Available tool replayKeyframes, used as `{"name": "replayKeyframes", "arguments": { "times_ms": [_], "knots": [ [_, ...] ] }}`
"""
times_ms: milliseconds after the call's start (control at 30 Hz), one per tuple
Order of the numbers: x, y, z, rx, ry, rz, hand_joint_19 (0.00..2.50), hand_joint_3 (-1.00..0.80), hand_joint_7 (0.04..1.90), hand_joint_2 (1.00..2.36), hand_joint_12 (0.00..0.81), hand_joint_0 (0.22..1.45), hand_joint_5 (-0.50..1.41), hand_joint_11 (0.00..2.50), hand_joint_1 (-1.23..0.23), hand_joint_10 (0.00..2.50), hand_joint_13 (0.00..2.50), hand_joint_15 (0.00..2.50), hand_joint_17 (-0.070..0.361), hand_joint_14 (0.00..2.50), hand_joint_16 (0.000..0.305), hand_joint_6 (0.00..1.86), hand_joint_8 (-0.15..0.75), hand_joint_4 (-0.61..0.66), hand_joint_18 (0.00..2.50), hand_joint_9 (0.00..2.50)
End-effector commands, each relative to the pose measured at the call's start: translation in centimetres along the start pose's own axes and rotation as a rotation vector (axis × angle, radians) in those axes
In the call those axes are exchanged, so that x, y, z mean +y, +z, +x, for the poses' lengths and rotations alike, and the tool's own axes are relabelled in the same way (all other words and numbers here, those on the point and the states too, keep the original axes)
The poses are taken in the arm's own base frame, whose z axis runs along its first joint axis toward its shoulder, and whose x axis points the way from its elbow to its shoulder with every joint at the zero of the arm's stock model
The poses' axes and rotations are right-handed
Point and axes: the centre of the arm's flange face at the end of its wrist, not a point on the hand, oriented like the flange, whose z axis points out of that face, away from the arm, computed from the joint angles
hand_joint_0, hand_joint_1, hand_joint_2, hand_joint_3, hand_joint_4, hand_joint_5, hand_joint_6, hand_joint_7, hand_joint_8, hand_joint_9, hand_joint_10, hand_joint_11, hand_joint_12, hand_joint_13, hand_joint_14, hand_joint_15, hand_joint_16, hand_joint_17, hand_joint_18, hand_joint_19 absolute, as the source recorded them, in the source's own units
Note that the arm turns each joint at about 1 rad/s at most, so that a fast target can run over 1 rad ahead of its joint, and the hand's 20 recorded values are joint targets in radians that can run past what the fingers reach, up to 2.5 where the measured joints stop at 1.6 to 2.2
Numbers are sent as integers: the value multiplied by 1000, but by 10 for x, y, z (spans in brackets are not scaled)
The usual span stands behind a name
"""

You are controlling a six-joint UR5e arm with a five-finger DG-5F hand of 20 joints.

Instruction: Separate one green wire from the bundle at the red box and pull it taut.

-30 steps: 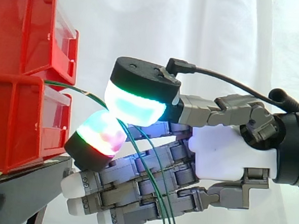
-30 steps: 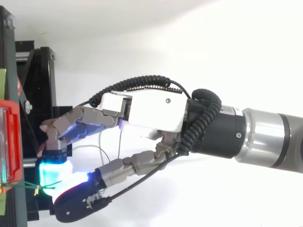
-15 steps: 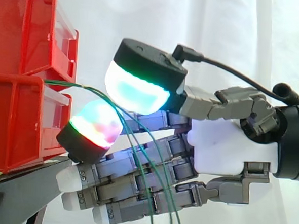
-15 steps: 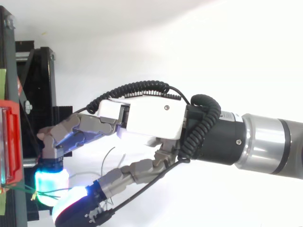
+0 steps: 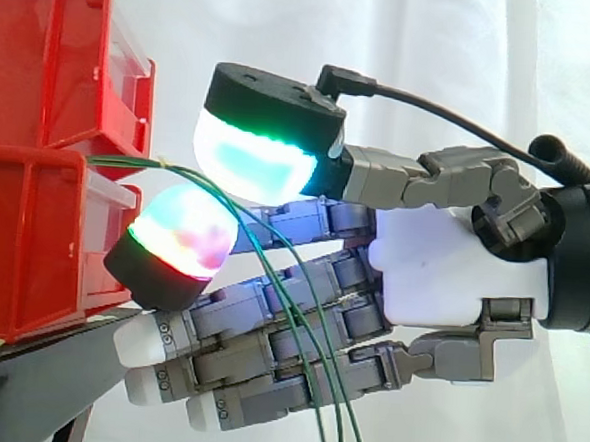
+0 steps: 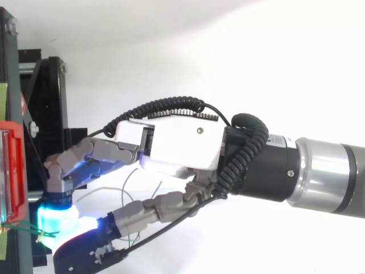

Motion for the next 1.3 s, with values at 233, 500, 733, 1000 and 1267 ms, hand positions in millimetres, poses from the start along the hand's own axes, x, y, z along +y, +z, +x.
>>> {"name": "replayKeyframes", "arguments": {
  "times_ms": [233,500,733,1000,1267],
  "knots": [
    [4,1,-3,-1,1,-1,34,-291,902,1018,315,642,-210,328,-774,12,321,55,114,1,51,850,237,101,212,608],
    [20,2,-4,3,-8,20,40,-472,838,1002,316,688,-209,330,-864,12,349,48,111,1,49,867,234,127,255,614],
    [20,2,-4,3,-6,20,61,-500,889,1000,320,578,-204,336,-809,12,363,65,111,1,50,882,241,130,269,642],
    [20,2,-4,14,-4,16,75,-453,910,1004,320,573,-193,340,-601,12,367,80,112,2,50,868,249,113,264,661],
    [20,3,-5,15,-5,17,71,-281,914,1018,318,609,-205,346,-750,12,368,80,111,3,49,895,248,77,264,641]
  ]
}}
